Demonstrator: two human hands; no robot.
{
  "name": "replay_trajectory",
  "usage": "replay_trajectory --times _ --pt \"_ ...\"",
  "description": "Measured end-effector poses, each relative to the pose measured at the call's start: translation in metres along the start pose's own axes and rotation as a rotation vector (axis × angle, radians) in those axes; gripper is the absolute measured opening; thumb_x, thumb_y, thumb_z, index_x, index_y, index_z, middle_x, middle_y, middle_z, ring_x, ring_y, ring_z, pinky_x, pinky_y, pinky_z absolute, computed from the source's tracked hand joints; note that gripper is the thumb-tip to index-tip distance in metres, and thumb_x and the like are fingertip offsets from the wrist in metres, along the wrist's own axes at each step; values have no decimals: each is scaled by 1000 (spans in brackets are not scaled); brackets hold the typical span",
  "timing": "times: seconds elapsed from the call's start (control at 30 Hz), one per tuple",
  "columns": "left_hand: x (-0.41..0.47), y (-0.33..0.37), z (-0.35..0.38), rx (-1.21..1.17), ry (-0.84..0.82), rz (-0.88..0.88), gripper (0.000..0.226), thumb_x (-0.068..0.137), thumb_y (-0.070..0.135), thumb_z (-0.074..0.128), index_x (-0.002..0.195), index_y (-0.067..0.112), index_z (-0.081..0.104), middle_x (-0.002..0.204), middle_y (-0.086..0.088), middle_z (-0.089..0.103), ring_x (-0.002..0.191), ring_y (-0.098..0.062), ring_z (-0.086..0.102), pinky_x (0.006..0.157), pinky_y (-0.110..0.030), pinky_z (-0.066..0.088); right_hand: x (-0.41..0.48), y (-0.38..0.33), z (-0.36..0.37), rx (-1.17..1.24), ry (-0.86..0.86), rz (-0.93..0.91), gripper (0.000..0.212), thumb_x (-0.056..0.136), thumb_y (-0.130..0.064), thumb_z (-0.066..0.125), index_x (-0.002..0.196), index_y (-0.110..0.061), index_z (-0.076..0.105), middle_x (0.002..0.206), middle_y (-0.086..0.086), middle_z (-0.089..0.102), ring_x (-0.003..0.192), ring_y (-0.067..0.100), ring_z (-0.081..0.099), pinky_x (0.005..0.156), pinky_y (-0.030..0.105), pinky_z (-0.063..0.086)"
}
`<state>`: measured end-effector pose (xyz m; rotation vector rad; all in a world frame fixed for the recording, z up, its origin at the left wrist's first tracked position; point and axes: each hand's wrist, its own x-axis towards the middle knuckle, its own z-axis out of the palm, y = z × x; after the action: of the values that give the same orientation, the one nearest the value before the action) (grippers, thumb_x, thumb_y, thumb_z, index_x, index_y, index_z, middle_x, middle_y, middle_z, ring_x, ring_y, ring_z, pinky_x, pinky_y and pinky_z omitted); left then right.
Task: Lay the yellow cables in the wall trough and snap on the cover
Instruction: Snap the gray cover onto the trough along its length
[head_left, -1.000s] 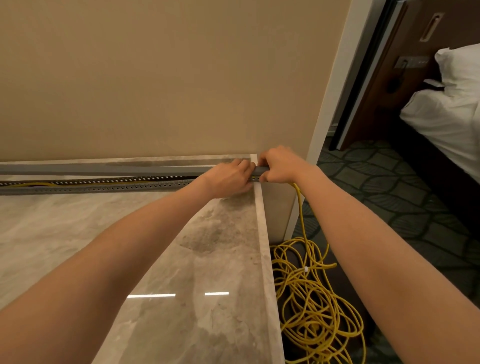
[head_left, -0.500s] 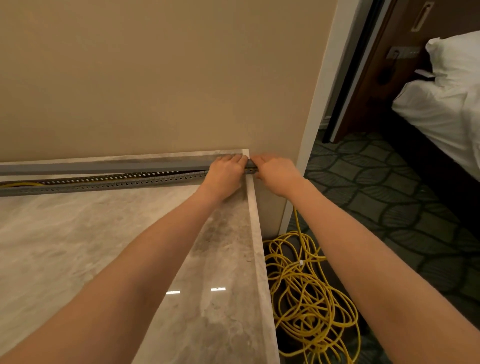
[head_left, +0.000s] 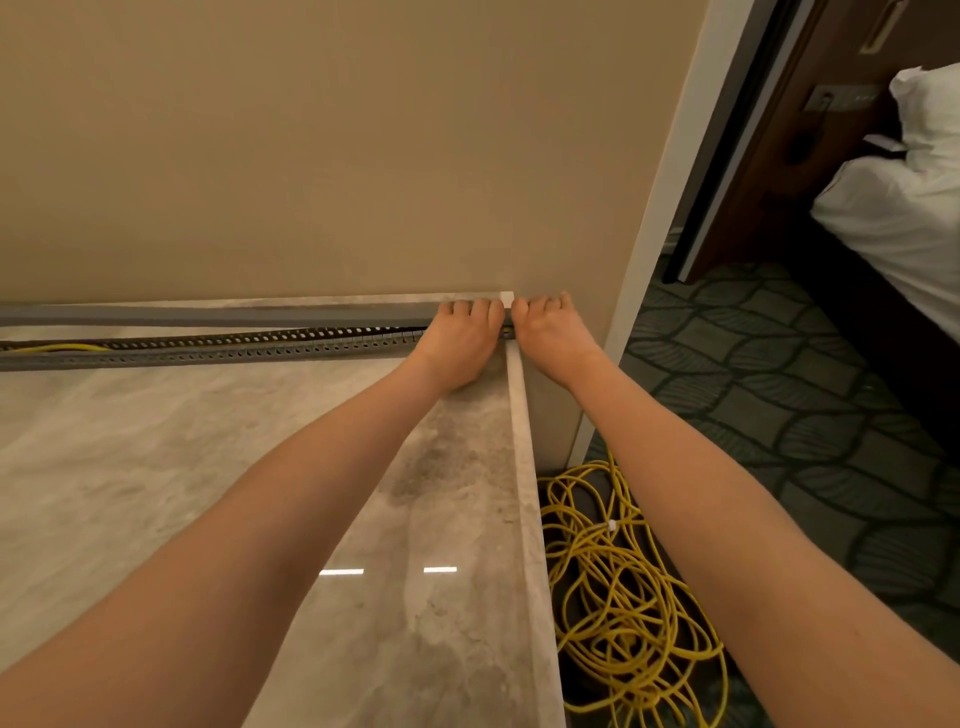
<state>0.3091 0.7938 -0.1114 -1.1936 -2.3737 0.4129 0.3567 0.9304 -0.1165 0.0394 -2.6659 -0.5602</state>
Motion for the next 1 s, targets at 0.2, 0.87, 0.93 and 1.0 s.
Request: replay_trajectory --times 0.2,0.87,0.93,1.0 --pt "7 3 11 82 42 -100 16 71 14 40 87 14 39 61 1 65 51 -13 61 55 -27 54 3 -8 -1 8 -69 69 21 65 -26 59 70 -11 72 59 7 70 55 19 69 65 33 60" --pt "24 2 -7 -42 8 -72 39 64 8 29 57 9 67 48 -4 61 36 -16 56 39 -17 44 10 -5 -10 57 -35 55 35 70 -4 35 63 -8 69 51 8 63 41 20 58 45 23 48" --pt "23 2 -13 -63 -72 -54 28 60 14 39 55 10 66 46 -4 60 34 -15 55 38 -15 43 11 -3 -11 54 -49 58 34 69 -6 35 59 -8 68 48 7 62 38 18 57 43 20 46" --pt "24 3 -16 -26 -92 -40 16 52 16 51 53 12 66 45 -3 60 33 -14 55 38 -14 42 10 -1 -10 22 -82 34 33 68 -8 36 57 -9 68 47 6 62 37 16 58 41 19 45"
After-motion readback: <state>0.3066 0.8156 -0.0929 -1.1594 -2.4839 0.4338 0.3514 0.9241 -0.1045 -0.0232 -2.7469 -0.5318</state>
